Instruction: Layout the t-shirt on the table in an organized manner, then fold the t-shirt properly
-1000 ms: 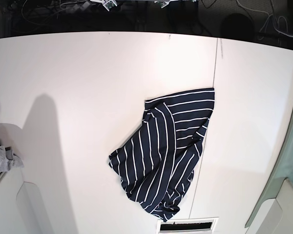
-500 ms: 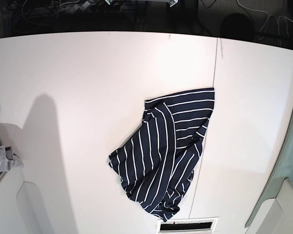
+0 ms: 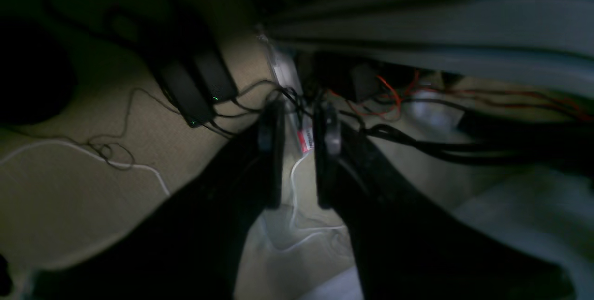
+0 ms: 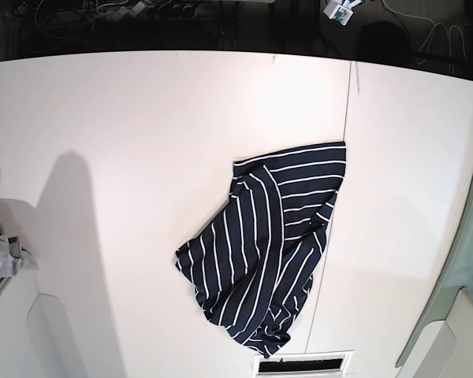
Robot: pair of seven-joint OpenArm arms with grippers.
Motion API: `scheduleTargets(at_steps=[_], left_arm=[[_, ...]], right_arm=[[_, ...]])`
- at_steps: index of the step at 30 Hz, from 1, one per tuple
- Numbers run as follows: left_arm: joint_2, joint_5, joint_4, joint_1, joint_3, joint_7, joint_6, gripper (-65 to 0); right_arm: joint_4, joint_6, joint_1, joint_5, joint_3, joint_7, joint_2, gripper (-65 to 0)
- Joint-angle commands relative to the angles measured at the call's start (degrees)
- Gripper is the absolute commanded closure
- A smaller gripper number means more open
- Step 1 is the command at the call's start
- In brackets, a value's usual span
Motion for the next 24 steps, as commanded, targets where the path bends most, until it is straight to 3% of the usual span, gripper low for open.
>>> scheduleTargets(at_steps=[1, 4, 9, 14, 17, 21, 24], left_arm=[[-0.3, -1.5, 3.3, 1.8, -2.0, -0.8, -1.9, -14.0], [-0.3, -4.5, 11.3, 5.6, -8.6, -0.7, -7.3, -14.0], [-0.3, -10.9, 24.8, 10.7, -19.7, -0.7, -7.3, -14.0], [-4.0, -19.8, 34.8, 11.0, -26.3, -0.7, -7.3, -14.1], [-7.9, -21.4, 37.0, 7.9, -26.3, -0.7, -6.7, -19.4], [-12.9, -22.6, 36.1, 0.9, -22.9, 4.5, 0.4, -36.5], [-15.0, -23.2, 32.6, -5.5, -17.2, 5.3, 2.2, -37.6]], right_arm=[[3.8, 0.3, -2.2, 1.2, 0.0, 1.2, 1.4, -3.2], [14.1, 0.3, -6.0, 3.4, 0.0, 1.1, 4.9, -3.2], [28.5, 0.2, -9.2, 3.5, 0.0, 0.7, 9.6, -3.2], [36.2, 0.2, -5.3, 6.6, 0.3, 0.5, 9.6, -3.2], [36.3, 0.2, 1.1, 10.9, 0.3, -2.0, 7.5, -3.2], [35.9, 0.7, 12.1, 13.1, 0.3, -12.4, 2.0, -4.2], [33.5, 2.8, 19.8, 13.8, 0.2, -16.2, -3.7, -17.3]])
